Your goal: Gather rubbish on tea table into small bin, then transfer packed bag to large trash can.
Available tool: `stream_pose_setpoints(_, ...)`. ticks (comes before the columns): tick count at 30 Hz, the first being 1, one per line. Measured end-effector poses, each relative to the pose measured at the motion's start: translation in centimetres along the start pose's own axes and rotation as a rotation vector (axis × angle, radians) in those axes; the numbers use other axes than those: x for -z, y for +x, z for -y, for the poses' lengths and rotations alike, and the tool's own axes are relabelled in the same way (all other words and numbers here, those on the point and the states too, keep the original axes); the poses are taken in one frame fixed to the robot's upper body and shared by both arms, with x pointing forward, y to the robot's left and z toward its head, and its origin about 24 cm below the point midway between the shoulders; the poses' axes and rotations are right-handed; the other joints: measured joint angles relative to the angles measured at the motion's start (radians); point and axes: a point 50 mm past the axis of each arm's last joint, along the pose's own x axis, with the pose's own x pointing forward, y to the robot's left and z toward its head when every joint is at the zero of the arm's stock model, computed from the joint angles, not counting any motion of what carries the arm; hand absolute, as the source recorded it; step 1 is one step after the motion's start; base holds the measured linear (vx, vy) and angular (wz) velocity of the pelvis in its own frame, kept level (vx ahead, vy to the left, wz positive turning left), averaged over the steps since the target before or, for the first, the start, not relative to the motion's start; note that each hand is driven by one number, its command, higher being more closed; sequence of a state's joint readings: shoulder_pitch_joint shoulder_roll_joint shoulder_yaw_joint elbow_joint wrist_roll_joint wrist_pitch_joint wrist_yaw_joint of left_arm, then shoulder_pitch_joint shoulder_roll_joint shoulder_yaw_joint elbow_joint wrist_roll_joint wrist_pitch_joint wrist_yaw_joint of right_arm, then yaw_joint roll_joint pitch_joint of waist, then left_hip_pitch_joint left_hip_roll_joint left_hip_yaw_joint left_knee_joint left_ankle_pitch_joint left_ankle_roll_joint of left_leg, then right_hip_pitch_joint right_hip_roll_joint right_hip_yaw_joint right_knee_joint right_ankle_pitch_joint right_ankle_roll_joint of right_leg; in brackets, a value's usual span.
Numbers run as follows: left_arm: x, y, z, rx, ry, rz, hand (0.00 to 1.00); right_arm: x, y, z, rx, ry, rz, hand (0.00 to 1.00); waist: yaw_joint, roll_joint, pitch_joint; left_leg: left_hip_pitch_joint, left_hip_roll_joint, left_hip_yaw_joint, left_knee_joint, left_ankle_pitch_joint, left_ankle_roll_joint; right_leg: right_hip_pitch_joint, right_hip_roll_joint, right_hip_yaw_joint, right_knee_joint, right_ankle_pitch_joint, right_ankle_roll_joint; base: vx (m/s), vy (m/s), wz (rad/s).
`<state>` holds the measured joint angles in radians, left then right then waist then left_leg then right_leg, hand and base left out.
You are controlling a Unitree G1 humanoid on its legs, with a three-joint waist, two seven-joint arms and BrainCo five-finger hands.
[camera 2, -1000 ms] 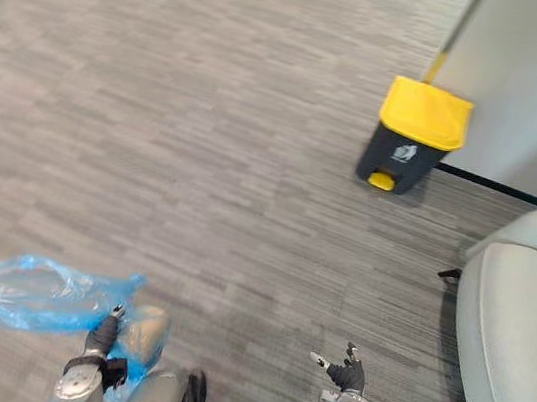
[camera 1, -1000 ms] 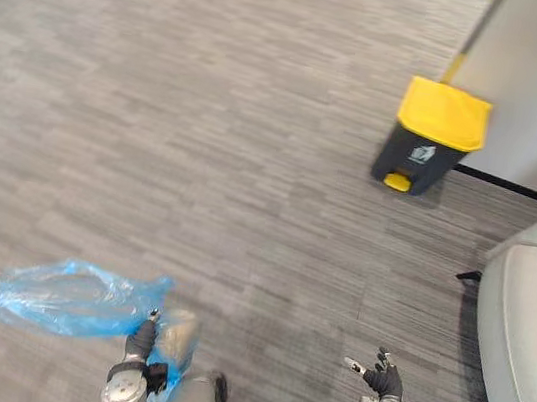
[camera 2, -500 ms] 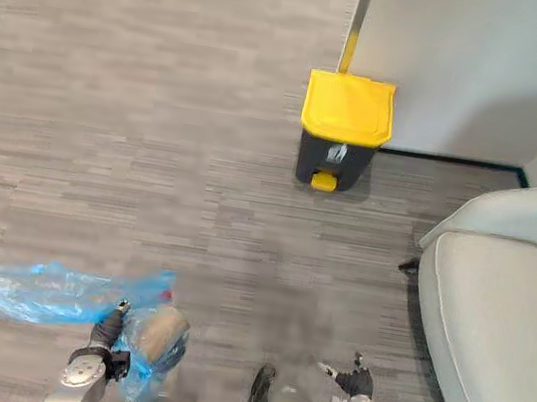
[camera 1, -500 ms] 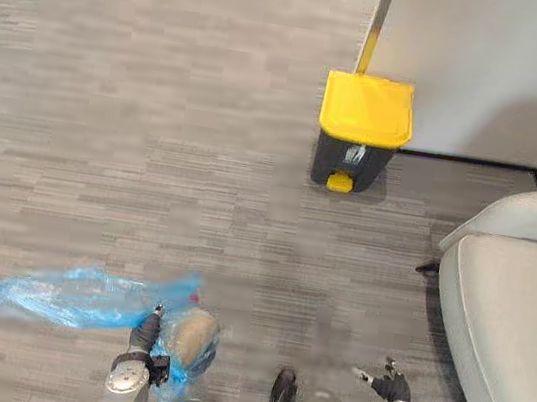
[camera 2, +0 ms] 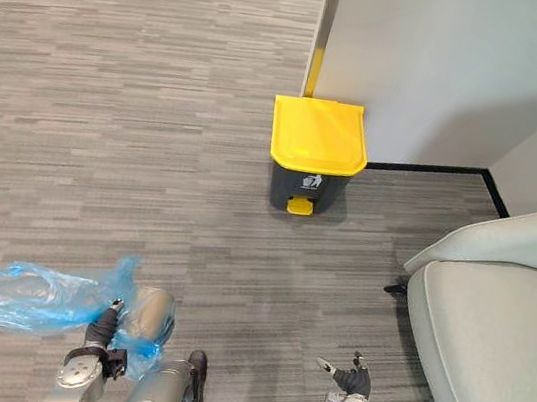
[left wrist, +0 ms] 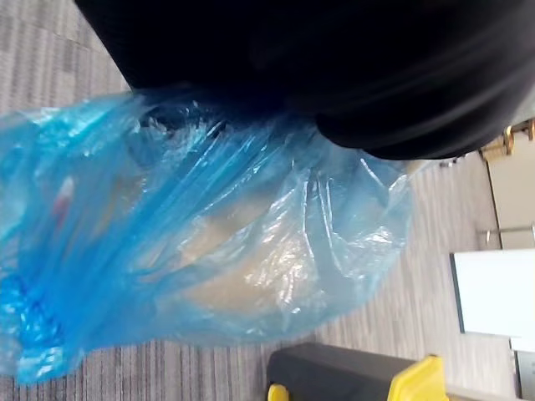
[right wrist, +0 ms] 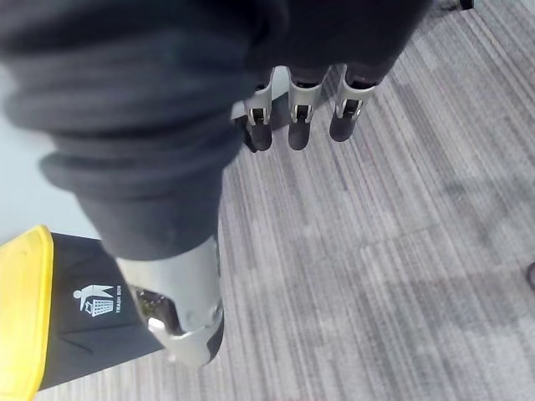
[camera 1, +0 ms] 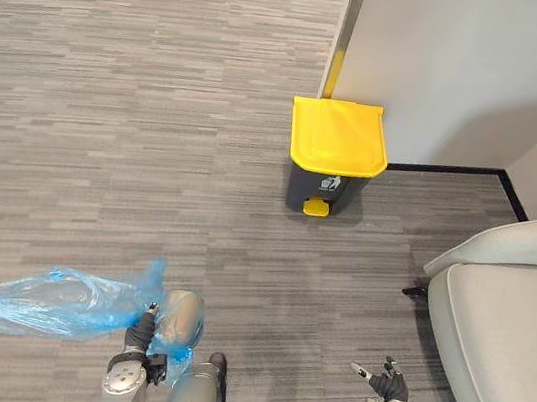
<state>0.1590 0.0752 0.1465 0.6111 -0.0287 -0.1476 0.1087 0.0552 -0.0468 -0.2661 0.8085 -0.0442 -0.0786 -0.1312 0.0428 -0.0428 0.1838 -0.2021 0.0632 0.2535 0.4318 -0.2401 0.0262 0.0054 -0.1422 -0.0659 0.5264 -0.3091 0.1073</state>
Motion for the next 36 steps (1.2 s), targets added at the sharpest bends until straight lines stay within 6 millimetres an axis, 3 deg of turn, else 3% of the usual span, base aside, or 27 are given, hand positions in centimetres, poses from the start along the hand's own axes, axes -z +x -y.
stream_pose_setpoints(2,0.5,-0.3,0.0,0.01,0.019,-0.017,1.0,0.3,-0.1,-0.2,-0.01,-0.014,-0.007,0.0,-0.003,0.009,0.004,0.084,-0.007,0.034,-0.022,-0.035,0.018,-0.102,-0.041,0.009,0.27,0.057,0.08,0.43,0.177,-0.48)
stream_pose_setpoints(3,0.5,-0.3,0.0,0.017,0.028,-0.019,1.0,0.5,-0.2,-0.2,-0.014,-0.019,-0.011,0.0,-0.004,0.015,0.007,0.135,-0.008,0.042,-0.042,-0.048,0.019,-0.164,-0.06,-0.013,0.401,0.054,0.073,0.37,0.103,-0.36)
stream_pose_setpoints(5,0.4,-0.2,-0.2,0.012,0.034,-0.014,1.0,0.6,-0.3,-0.4,-0.021,-0.027,-0.013,0.0,-0.011,0.027,0.014,0.206,-0.007,0.042,-0.102,-0.051,0.019,-0.244,-0.074,-0.082,0.488,0.035,0.032,0.33,0.03,-0.09)
stream_pose_setpoints(8,0.2,-0.2,-0.4,0.01,0.04,-0.008,1.0,0.2,-0.2,-0.4,-0.021,-0.03,-0.004,0.0,-0.032,0.034,0.019,0.287,0.001,0.043,-0.169,-0.057,0.005,-0.351,-0.071,-0.168,0.411,0.014,-0.006,0.35,-0.055,0.0)
stream_pose_setpoints(9,0.0,0.0,-0.4,0.012,0.039,-0.003,1.0,0.4,-0.2,-0.2,-0.018,-0.032,-0.011,0.0,-0.034,0.032,0.02,0.316,0.007,0.044,-0.186,-0.057,0.003,-0.377,-0.064,-0.2,0.304,0.013,-0.01,0.35,-0.149,0.09)
stream_pose_setpoints(10,0.0,0.1,-0.4,0.01,0.042,-0.005,1.0,0.6,-0.2,-0.2,-0.018,-0.034,-0.017,0.0,-0.036,0.026,0.019,0.337,0.008,0.042,-0.191,-0.058,-0.004,-0.389,-0.046,-0.216,0.153,0.05,-0.039,0.43,-0.218,0.17)
stream_pose_setpoints(11,0.0,0.2,-0.5,0.01,0.048,-0.008,1.0,0.7,-0.2,-0.2,-0.018,-0.035,-0.023,0.0,-0.042,0.01,0.017,0.353,0.0,0.032,-0.191,-0.069,-0.028,-0.384,-0.032,-0.217,0.011,0.136,-0.059,0.38,-0.201,0.24)
stream_pose_setpoints(12,0.3,0.2,-0.4,0.012,0.044,-0.022,1.0,1.0,-0.2,0.1,-0.013,-0.042,-0.033,0.0,-0.051,0.004,0.023,0.367,-0.001,0.013,-0.19,-0.083,-0.053,-0.372,-0.028,-0.213,0.001,0.193,-0.118,0.38,-0.163,0.15)
stream_pose_setpoints(13,0.6,0.3,0.2,0.023,0.036,-0.043,1.0,0.3,0.3,0.5,-0.003,-0.057,-0.028,0.0,-0.055,0.046,0.027,0.377,0.036,-0.017,-0.21,-0.078,-0.082,-0.361,0.005,-0.234,0.006,0.179,-0.125,0.28,-0.11,0.08)
stream_pose_setpoints(15,0.3,0.5,0.3,0.026,0.037,-0.034,1.0,0.0,0.4,0.7,0.002,-0.054,-0.02,0.0,-0.062,0.048,0.029,0.39,0.039,-0.035,-0.224,-0.056,-0.115,-0.368,0.006,-0.239,0.033,0.126,-0.132,0.35,-0.168,0.05)
stream_pose_setpoints(17,0.3,0.5,0.7,0.048,0.035,-0.032,1.0,0.6,0.2,1.0,0.013,-0.04,-0.038,0.0,-0.07,0.05,0.03,0.379,0.063,-0.071,-0.14,-0.034,-0.152,-0.323,0.009,-0.265,0.043,0.075,-0.139,0.35,-0.196,0.2)
stream_pose_setpoints(19,0.3,0.4,1.0,0.059,0.028,-0.035,1.0,1.2,-0.1,1.2,0.018,-0.04,-0.053,0.0,-0.069,0.052,0.03,0.327,0.103,-0.099,0.046,0.0,-0.204,-0.241,0.03,-0.287,0.003,0.059,-0.144,0.33,-0.197,0.2)
stream_pose_setpoints(20,0.3,0.4,1.2,0.062,0.022,-0.034,1.0,1.2,-0.2,1.0,0.016,-0.037,-0.044,0.0,-0.064,0.053,0.031,0.26,0.134,-0.113,0.23,0.065,-0.212,-0.182,0.049,-0.291,-0.039,0.047,-0.145,0.32,-0.164,0.1)
stream_pose_setpoints(21,0.4,0.2,1.4,0.063,0.011,-0.034,1.0,0.9,-0.3,0.6,0.007,-0.028,-0.028,0.0,-0.057,0.067,0.034,0.175,0.188,-0.107,0.429,0.085,-0.192,-0.125,0.08,-0.29,-0.083,0.036,-0.163,0.25,-0.098,-0.02)
stream_pose_setpoints(23,0.2,0.0,1.4,0.062,0.002,-0.02,1.0,0.9,-0.4,0.5,0.007,-0.02,-0.028,0.0,-0.032,0.065,0.037,0.062,0.224,-0.072,0.58,0.029,-0.14,-0.064,0.096,-0.281,-0.125,0.025,-0.177,0.22,-0.021,-0.23)
stream_pose_setpoints(24,0.2,0.1,1.4,0.061,0.001,-0.019,1.0,0.8,-0.3,0.2,0.002,-0.015,-0.025,0.0,-0.022,0.054,0.039,-0.001,0.217,-0.044,0.56,-0.001,-0.125,-0.025,0.096,-0.274,-0.166,0.024,-0.175,0.23,0.002,-0.21)
stream_pose_setpoints(26,0.4,0.0,1.2,0.053,-0.001,-0.025,1.0,0.8,-0.3,0.1,0.002,-0.007,-0.026,0.0,-0.014,0.05,0.04,-0.051,0.192,-0.004,0.394,-0.013,-0.104,0.018,0.088,-0.261,-0.21,0.03,-0.164,0.25,0.06,-0.23)
stream_pose_setpoints(28,0.5,-0.1,1.2,0.052,-0.001,-0.029,1.0,0.8,-0.2,0.6,0.025,0.008,-0.031,0.0,0.001,0.054,0.04,-0.062,0.149,-0.003,0.112,0.006,-0.11,0.045,0.077,-0.24,-0.222,0.026,-0.115,0.32,0.157,-0.32)
stream_pose_setpoints(29,0.7,-0.1,1.1,0.049,-0.001,-0.035,1.0,0.8,-0.1,1.0,0.041,0.015,-0.038,0.0,0.002,0.071,0.033,-0.044,0.12,-0.009,-0.058,0.142,-0.083,0.052,0.068,-0.226,-0.213,0.008,-0.081,0.34,0.226,-0.36)
stream_pose_setpoints(30,0.9,-0.2,0.8,0.039,0.001,-0.044,1.0,1.5,-0.2,0.8,0.036,0.014,-0.068,0.0,0.004,0.05,0.032,-0.007,0.093,0.008,-0.095,0.184,-0.048,0.065,0.053,-0.198,-0.217,0.002,-0.061,0.42,0.225,-0.18)
stream_pose_setpoints(31,1.0,-0.1,0.5,0.033,0.008,-0.051,1.0,1.5,-0.2,0.5,0.025,0.011,-0.073,0.0,-0.003,0.027,0.015,0.005,0.054,0.013,-0.123,0.18,-0.038,0.072,0.023,-0.171,-0.25,0.015,-0.041,0.34,0.17,-0.05)
stream_pose_setpoints(34,0.8,0.3,0.5,0.029,0.006,-0.051,1.0,0.9,0.1,0.8,0.036,0.017,-0.058,0.0,-0.001,0.012,0.01,0.014,0.018,0.046,-0.107,0.148,0.006,0.08,-0.014,-0.144,-0.257,0.038,-0.006,0.36,0.139,-0.12)
stream_pose_setpoints(36,1.2,0.1,0.3,0.026,0.009,-0.064,1.0,0.3,0.4,0.7,0.031,0.016,-0.041,0.0,-0.001,0.016,0.01,0.071,-0.006,0.056,-0.137,0.123,0.009,0.071,-0.039,-0.108,-0.184,0.048,0.008,0.29,0.101,-0.25)
